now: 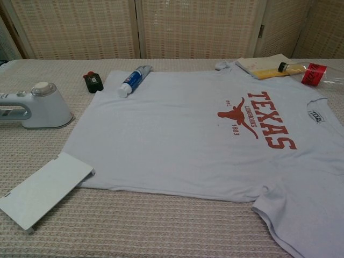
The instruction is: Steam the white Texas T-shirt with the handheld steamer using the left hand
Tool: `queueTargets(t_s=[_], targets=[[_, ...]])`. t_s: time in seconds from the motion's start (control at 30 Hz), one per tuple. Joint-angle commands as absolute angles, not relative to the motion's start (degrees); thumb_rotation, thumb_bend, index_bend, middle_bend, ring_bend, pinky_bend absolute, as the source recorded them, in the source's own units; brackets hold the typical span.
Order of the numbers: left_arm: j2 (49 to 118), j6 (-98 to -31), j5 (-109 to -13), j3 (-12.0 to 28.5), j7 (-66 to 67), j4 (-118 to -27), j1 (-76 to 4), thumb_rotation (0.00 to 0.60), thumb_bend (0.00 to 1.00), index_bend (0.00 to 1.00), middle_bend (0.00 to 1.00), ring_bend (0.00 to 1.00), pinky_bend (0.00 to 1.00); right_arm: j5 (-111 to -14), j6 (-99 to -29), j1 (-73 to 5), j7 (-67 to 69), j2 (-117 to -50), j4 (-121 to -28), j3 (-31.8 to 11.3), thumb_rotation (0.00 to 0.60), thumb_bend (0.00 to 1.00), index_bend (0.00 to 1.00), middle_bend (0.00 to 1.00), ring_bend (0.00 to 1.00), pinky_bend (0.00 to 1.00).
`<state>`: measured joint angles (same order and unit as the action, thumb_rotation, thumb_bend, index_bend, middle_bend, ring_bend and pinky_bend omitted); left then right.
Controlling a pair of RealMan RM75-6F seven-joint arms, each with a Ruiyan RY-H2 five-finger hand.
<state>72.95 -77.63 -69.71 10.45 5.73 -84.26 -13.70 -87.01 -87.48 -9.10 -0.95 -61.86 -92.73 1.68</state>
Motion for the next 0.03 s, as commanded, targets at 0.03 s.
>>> queueTargets(t_s=[0.03], targets=[[70.85, -84.43, -75.35, 6.81, 5.05, -87.87, -9.07, 0.600, 0.05, 0.22, 0.23, 0.12, 0.19, -87.73, -90.62, -6.40, -0.23, -62.43, -91.60, 1.40, 0.361, 0.00, 0.00, 0.02, 0.00, 0.00]])
